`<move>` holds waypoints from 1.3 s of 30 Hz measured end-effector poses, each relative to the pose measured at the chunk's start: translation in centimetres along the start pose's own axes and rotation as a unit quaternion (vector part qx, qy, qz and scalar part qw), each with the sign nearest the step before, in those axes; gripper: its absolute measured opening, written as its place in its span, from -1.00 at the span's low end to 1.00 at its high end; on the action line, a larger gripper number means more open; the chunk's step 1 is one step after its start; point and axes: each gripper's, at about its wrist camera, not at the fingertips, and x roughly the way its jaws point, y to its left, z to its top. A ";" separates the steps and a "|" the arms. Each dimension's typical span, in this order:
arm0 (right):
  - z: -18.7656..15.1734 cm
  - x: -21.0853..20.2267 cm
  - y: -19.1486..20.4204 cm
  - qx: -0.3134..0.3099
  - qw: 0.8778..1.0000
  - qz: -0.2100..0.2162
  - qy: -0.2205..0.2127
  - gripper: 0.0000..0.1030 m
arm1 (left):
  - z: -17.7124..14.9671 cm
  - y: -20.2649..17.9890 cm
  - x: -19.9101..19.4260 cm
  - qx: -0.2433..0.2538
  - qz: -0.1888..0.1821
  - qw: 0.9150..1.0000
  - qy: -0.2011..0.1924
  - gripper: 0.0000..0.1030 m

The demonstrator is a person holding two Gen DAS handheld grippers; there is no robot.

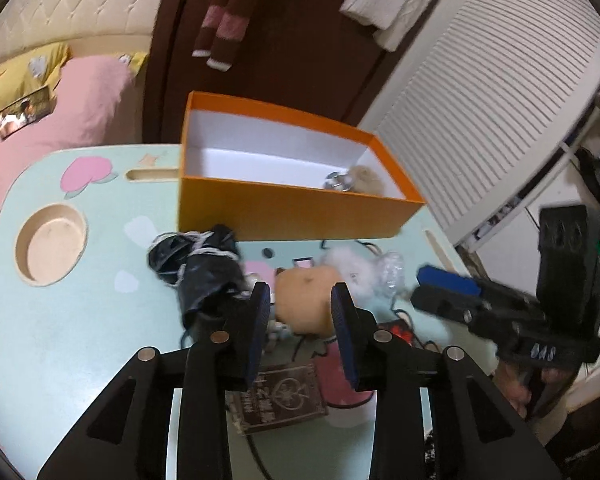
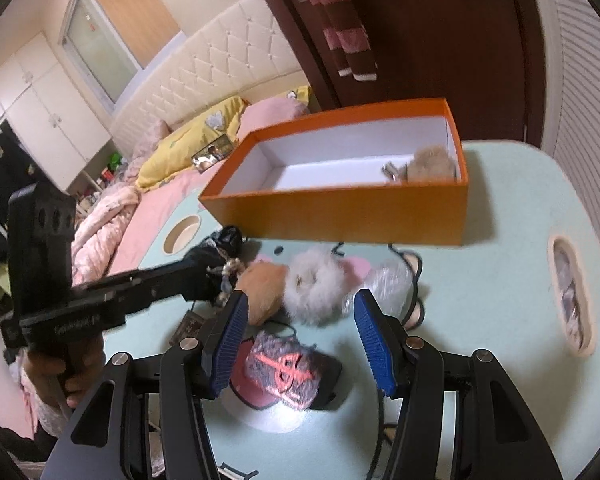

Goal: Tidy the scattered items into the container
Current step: 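Lower the beaded keychain onto the table with the left tool and open, then grasp the silver metal cup in the box with the right tool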

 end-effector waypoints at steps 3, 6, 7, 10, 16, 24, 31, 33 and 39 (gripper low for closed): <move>2.6 -0.2 0.4 -0.036 0.998 -0.047 0.002 -0.06 | -0.4 -0.7 0.1 0.010 0.001 1.000 0.001 -0.25; 6.3 0.3 0.4 -0.071 0.989 -0.129 0.009 -0.36 | -1.0 -0.8 0.3 0.003 -0.006 1.000 0.010 -0.21; 7.7 0.7 0.1 -0.076 0.987 -0.141 0.011 -0.36 | -1.2 -0.8 0.3 -0.003 -0.014 1.000 0.012 -0.21; 11.0 3.2 -1.1 -0.080 0.984 -0.147 0.053 -0.36 | -1.8 -1.0 0.6 -0.011 -0.026 0.999 0.018 -0.20; 14.0 9.9 -4.2 -0.025 0.972 -0.128 0.196 -0.46 | -2.6 -0.6 1.0 -0.041 -0.064 0.997 0.027 -0.20; 14.2 13.0 -5.4 -0.004 0.959 -0.157 0.235 -0.45 | -2.8 -0.3 1.2 -0.049 -0.083 0.995 0.031 -0.20; 14.9 14.8 -3.5 -0.023 0.954 -0.155 0.255 -0.35 | -3.4 0.1 1.3 -0.053 -0.090 0.994 0.035 -0.20; 15.2 15.5 -3.5 -0.018 0.953 -0.159 0.257 -0.25 | -3.4 0.3 1.2 -0.056 -0.090 0.994 0.034 -0.20; 15.2 17.3 -3.9 -0.001 0.953 -0.154 0.262 -0.16 | -3.5 0.6 0.9 -0.061 -0.089 0.994 0.031 -0.20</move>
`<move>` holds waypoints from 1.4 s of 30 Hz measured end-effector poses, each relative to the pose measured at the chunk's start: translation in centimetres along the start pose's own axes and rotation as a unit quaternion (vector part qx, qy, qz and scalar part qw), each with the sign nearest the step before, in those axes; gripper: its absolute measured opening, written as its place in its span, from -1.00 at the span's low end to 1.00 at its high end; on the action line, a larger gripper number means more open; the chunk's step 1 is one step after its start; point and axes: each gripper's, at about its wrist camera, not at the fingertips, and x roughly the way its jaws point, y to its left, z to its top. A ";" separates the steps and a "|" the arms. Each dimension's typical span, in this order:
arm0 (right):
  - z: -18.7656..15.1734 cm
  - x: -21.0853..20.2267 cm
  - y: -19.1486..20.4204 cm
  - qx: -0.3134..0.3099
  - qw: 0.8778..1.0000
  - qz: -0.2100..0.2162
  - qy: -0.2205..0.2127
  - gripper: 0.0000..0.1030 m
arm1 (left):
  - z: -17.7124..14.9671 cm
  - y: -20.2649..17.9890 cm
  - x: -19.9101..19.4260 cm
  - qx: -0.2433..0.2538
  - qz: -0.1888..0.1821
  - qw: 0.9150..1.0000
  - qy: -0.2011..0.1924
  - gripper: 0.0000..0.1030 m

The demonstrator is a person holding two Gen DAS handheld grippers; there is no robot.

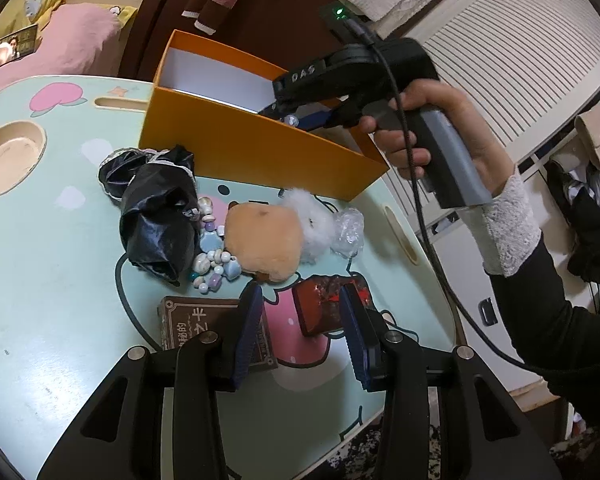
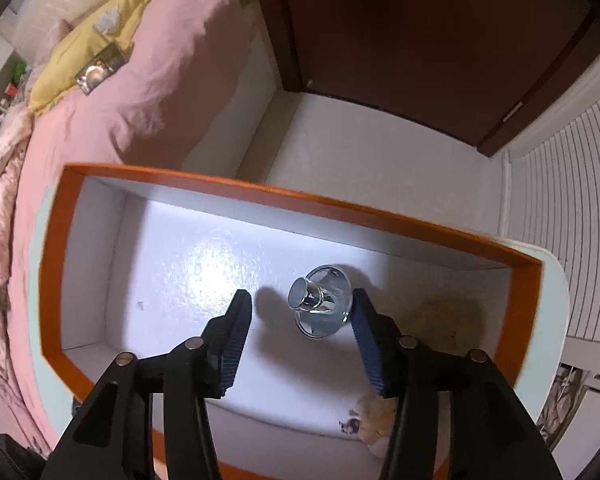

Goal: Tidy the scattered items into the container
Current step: 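Grasp the silver metal cup in the box with the right tool, then carry the silver cup onto the table with the right tool and open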

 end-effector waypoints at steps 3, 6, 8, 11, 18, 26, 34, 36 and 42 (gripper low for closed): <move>-0.2 -0.2 0.1 -0.007 1.000 -0.015 -0.015 -0.44 | 0.0 0.0 -0.1 -0.001 0.002 1.000 -0.002 -0.20; -0.4 -0.3 -0.3 -0.005 1.000 -0.010 -0.019 -0.44 | 0.0 0.1 0.0 -0.004 0.001 1.000 -0.002 -0.20; -0.5 -0.4 -0.5 -0.002 1.000 -0.007 -0.025 -0.45 | 0.1 0.0 0.0 -0.002 0.005 1.000 -0.003 -0.20; -1.0 -1.4 -0.7 0.002 0.999 0.012 -0.045 -0.45 | 0.2 0.0 -0.1 -0.004 0.009 1.000 -0.003 -0.20; -4.9 -6.7 0.9 -0.026 0.990 0.076 -0.119 -0.45 | 0.6 0.0 -0.1 -0.013 0.020 1.000 -0.010 -0.20; -11.9 -9.0 2.3 -0.065 0.981 0.100 -0.154 -0.44 | 1.2 0.7 -0.8 -0.027 0.031 0.999 -0.023 -0.20; -16.7 -5.5 3.0 -0.061 0.988 0.084 -0.114 -0.44 | 1.1 1.3 -0.9 -0.034 0.059 0.997 -0.021 -0.20; -17.3 -4.8 3.2 -0.060 0.990 0.073 -0.103 -0.44 | 1.2 1.4 -0.9 -0.033 0.062 0.997 -0.021 -0.20; -18.1 -4.3 2.8 -0.054 0.990 0.076 -0.105 -0.44 | 1.1 0.9 -1.2 -0.028 0.067 0.997 -0.024 -0.20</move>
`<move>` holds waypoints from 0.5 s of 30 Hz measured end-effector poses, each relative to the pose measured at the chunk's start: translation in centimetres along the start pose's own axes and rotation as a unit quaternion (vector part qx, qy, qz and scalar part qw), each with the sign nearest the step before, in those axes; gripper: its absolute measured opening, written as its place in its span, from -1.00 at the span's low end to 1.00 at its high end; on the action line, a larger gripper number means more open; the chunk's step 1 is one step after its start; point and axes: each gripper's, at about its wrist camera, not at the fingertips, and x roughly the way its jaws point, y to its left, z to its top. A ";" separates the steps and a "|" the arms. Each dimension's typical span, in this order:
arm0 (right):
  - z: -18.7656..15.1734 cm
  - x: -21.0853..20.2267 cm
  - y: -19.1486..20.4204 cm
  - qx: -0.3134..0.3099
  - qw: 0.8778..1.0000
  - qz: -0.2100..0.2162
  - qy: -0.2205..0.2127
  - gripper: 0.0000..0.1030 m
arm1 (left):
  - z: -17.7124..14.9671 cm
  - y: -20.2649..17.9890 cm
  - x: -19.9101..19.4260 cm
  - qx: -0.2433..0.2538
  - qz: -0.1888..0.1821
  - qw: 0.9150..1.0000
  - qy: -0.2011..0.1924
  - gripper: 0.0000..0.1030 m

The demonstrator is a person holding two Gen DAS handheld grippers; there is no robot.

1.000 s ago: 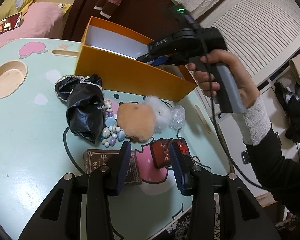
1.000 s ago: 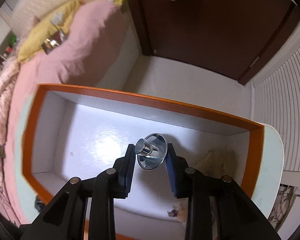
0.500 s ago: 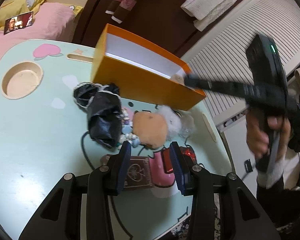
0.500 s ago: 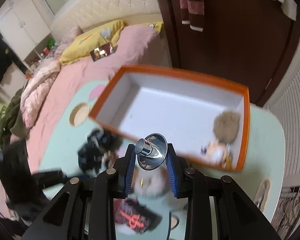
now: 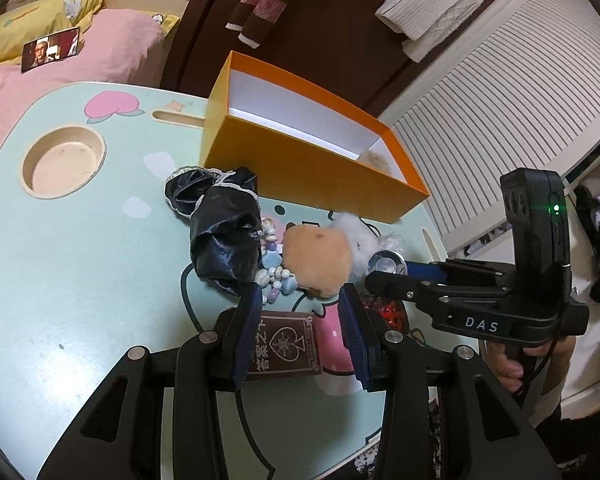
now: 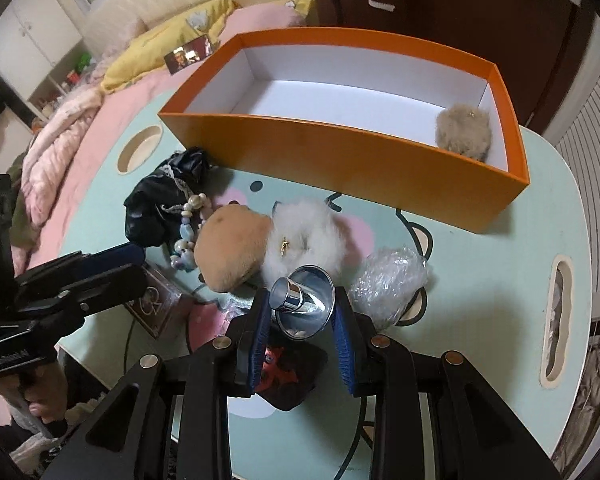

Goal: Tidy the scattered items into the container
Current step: 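Carry the silver cup onto the table with the right tool and open, then reach into the orange box and grasp the brown fluffy pompom with the left tool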

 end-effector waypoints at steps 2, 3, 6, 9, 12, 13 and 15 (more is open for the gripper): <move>-0.1 -0.3 -0.2 0.003 1.000 0.003 -0.011 -0.38 | 0.0 -0.1 -0.1 0.002 0.001 1.000 -0.001 -0.20; -0.1 -0.5 -0.3 0.007 1.000 0.002 -0.020 -0.32 | 0.0 0.0 -0.1 0.002 0.002 1.000 -0.001 -0.20; -0.6 -1.6 -1.2 0.021 0.998 -0.010 -0.053 -0.06 | 0.0 0.0 -0.3 0.006 0.007 1.000 0.001 -0.20; -1.4 -2.5 -2.1 0.036 0.996 -0.018 -0.075 -0.06 | 0.2 -0.2 -0.3 0.011 0.011 1.000 -0.001 -0.20; -1.9 -2.5 -2.8 0.053 0.995 -0.011 -0.078 -0.06 | 0.9 -0.9 -0.3 0.026 0.014 1.000 0.001 -0.20; -2.1 -2.5 -3.1 0.059 0.995 -0.009 -0.080 -0.06 | 1.3 -1.3 -0.2 0.033 0.015 0.999 0.001 -0.20; -2.7 -2.7 -3.6 0.066 0.994 -0.001 -0.085 -0.06 | 2.5 -2.2 0.0 0.045 0.015 0.999 0.002 -0.20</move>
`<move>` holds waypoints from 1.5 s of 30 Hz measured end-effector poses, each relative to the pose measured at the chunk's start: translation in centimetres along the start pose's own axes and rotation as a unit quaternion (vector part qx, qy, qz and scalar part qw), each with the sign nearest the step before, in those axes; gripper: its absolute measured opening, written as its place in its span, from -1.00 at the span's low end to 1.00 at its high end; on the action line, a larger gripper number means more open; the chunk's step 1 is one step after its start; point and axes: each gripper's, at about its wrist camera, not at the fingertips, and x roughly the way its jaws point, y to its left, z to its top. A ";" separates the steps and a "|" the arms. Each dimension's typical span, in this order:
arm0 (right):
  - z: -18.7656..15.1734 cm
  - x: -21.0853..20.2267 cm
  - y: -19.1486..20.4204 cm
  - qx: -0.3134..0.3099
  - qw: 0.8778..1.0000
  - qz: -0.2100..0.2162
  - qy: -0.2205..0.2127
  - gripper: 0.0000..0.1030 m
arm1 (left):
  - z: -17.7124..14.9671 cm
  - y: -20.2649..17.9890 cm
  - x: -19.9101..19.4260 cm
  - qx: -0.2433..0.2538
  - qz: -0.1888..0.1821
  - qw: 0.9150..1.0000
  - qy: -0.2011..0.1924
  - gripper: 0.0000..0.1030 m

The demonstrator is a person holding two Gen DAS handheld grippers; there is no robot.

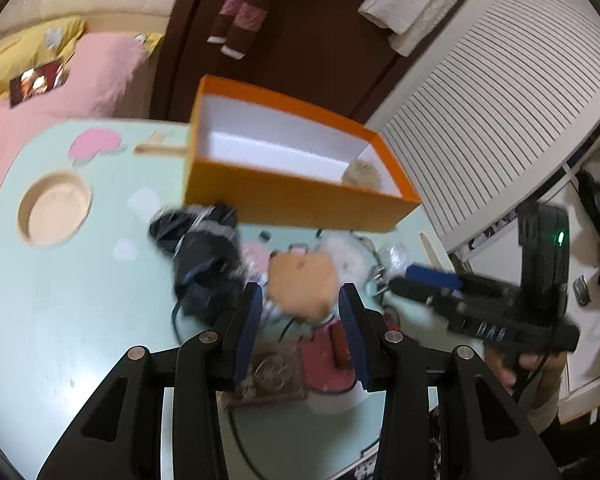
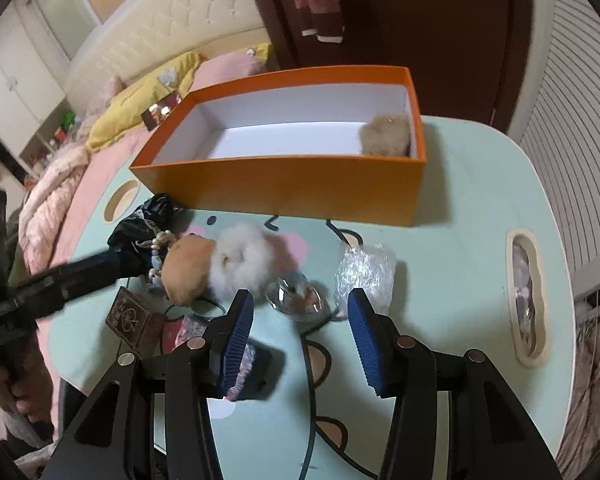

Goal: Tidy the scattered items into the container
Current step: 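Reach into the orange box and grasp the brown fluffy pompom with the left tool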

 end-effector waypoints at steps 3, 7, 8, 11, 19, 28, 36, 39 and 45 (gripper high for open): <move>-0.7 -0.2 -0.2 0.010 1.000 0.027 -0.004 -0.06 | 2.0 -0.8 0.8 0.004 -0.002 1.000 0.010 -0.20; -1.5 -0.3 -0.1 0.020 0.999 0.048 -0.011 -0.06 | 4.9 -2.1 2.5 0.021 0.019 0.999 0.028 -0.20; -1.6 -0.4 -0.1 0.024 0.998 0.049 -0.013 -0.06 | 5.8 -2.6 3.0 0.028 0.025 0.999 0.032 -0.20; -1.7 -0.4 -0.5 0.033 0.998 0.057 -0.015 -0.06 | 7.7 -3.4 4.5 0.034 0.021 0.998 0.048 -0.20; -1.5 -0.3 -1.8 0.057 0.995 0.077 -0.021 -0.06 | 12.1 -4.7 9.5 0.022 0.019 0.995 0.096 -0.20; -1.5 0.2 -3.8 0.085 0.992 0.088 -0.021 -0.06 | 14.6 -6.9 14.3 0.049 0.052 0.989 0.130 -0.20; -1.5 0.2 -5.7 0.108 0.989 0.102 -0.022 -0.06 | 14.9 -9.0 18.5 0.049 0.047 0.984 0.166 -0.20; -1.4 0.1 -6.3 0.115 0.987 0.107 -0.025 -0.05 | 14.1 -8.9 19.8 0.046 0.052 0.981 0.183 -0.20; -1.6 0.3 -6.9 0.123 0.985 0.120 -0.020 -0.04 | 13.2 -8.8 20.7 0.070 0.061 0.976 0.195 -0.20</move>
